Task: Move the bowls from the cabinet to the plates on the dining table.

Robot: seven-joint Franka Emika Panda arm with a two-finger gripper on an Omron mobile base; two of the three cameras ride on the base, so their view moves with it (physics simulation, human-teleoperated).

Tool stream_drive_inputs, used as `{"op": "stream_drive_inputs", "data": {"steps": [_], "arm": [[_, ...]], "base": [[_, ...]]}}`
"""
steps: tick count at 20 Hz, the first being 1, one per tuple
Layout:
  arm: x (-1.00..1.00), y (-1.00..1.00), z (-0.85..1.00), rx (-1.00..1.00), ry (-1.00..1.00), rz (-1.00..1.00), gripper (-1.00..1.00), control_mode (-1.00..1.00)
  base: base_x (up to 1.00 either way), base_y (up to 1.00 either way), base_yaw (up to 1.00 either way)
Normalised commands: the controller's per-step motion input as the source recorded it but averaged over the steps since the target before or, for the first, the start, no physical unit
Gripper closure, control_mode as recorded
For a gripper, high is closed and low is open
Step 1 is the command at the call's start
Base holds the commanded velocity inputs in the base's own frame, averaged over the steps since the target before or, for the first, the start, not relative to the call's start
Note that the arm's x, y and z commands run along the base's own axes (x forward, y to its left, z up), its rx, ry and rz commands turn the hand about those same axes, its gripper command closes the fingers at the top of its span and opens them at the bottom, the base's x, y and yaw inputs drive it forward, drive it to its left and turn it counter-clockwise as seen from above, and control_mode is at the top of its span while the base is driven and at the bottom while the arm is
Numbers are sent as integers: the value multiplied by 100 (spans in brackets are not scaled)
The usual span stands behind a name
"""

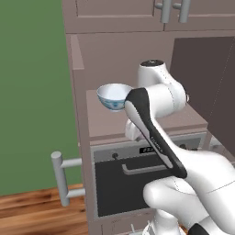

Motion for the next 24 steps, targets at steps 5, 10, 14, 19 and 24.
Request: {"op": "stream_drive_inputs", "data": {"steps": [5, 10, 14, 19, 24], "arm": [[16, -53, 0, -10, -3, 15, -100, -100], [33, -23, 0, -11, 0, 14, -100, -100], [27, -1, 1, -13, 0, 9, -100, -100], [28, -1, 12, -13, -2, 5, -100, -100], [43, -15, 10, -5, -1, 7, -100, -100]], "base": [[0, 0, 0], [0, 0, 0], [0, 0, 0], [0, 0, 0], [0, 0, 0]]}}
